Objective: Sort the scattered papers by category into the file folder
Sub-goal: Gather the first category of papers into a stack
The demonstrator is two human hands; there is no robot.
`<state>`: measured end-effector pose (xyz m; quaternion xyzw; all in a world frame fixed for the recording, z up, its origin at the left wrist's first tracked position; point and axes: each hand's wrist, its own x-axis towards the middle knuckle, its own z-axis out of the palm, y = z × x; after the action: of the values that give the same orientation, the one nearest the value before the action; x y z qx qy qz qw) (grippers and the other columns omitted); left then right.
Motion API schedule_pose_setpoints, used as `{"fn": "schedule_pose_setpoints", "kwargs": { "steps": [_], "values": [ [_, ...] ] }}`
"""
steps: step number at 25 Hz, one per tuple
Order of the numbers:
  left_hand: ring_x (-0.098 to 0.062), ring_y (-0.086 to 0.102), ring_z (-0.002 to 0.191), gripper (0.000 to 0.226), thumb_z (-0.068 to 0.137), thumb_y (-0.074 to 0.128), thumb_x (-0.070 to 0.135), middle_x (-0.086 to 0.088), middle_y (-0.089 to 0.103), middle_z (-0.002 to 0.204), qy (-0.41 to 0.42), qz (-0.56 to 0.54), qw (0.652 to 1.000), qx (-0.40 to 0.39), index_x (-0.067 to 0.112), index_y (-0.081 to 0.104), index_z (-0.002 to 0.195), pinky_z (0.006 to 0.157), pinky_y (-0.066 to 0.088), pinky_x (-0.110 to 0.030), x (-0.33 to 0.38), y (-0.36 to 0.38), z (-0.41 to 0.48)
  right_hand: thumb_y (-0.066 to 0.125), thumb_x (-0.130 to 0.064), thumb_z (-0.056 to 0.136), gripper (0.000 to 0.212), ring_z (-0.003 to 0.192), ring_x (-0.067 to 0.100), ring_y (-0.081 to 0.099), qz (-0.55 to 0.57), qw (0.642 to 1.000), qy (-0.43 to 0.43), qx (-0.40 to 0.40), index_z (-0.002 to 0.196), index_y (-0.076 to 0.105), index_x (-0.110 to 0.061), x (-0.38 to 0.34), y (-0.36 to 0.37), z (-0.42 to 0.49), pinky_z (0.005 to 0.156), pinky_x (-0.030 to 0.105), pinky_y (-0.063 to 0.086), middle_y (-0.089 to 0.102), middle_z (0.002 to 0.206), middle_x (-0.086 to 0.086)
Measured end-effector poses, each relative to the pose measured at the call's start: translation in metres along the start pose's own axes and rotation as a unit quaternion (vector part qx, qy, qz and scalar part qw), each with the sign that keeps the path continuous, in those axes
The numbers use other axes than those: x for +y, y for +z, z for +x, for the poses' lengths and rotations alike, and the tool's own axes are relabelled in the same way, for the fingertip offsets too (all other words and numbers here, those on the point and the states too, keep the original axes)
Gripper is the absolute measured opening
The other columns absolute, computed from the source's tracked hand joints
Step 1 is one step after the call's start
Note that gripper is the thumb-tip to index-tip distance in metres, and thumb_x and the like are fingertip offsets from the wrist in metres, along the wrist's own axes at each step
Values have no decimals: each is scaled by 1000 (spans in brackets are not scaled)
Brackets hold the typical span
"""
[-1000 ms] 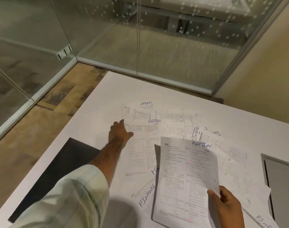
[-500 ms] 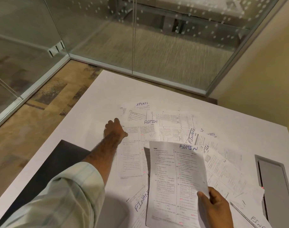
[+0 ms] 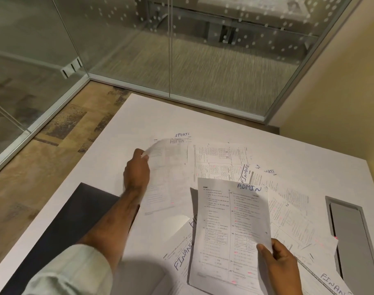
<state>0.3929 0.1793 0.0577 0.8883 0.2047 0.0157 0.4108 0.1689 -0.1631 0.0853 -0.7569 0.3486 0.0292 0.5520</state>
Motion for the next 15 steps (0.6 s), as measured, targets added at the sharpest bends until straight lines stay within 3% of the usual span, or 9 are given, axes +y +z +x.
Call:
{"fn": "schedule_pose_setpoints", "kwargs": {
  "steps": [4, 6, 10, 13, 15],
  "values": [
    [-20, 68, 80, 17, 107, 48, 26, -3, 68, 98, 32, -97, 990, 100, 13, 58, 109, 60, 50, -19, -5, -54, -22, 65, 1, 92, 17, 74, 16, 72, 56, 998, -21, -11, 89, 74, -13, -24, 4, -8, 66, 29, 49, 79, 82, 2],
    [-20, 69, 83, 15, 105, 52, 24, -1, 68, 96, 20, -141, 984, 111, 14, 61, 110, 63, 51, -22, 1, -74, -38, 63, 1, 94, 16, 80, 17, 75, 89, 995, -29, -40, 96, 74, -11, -42, 10, -13, 71, 31, 54, 79, 86, 2],
    [-11, 68, 85, 16, 104, 55, 20, 13, 68, 93, -22, -216, 976, 7, 22, 66, 116, 65, 49, -26, 24, -90, -75, 63, -2, 94, 16, 90, 29, 76, 125, 987, -23, -100, 102, 74, -9, -69, 28, -19, 87, 48, 60, 80, 96, 7],
    [-25, 74, 90, 15, 103, 58, 23, 0, 78, 99, -83, -250, 960, -92, 22, 73, 107, 79, 60, -43, 30, -84, -104, 58, 0, 96, 16, 96, 31, 76, 185, 971, 1, -152, 106, 71, 0, -81, 31, -31, 81, 39, 62, 78, 102, 14],
    [-28, 77, 90, 15, 101, 62, 28, -2, 80, 99, -109, -259, 951, -128, 25, 75, 107, 87, 60, -54, 37, -79, -124, 56, -3, 98, 17, 98, 27, 75, 174, 970, 4, -172, 107, 71, -4, -80, 26, -37, 80, 34, 61, 79, 104, 10]
  ]
}}
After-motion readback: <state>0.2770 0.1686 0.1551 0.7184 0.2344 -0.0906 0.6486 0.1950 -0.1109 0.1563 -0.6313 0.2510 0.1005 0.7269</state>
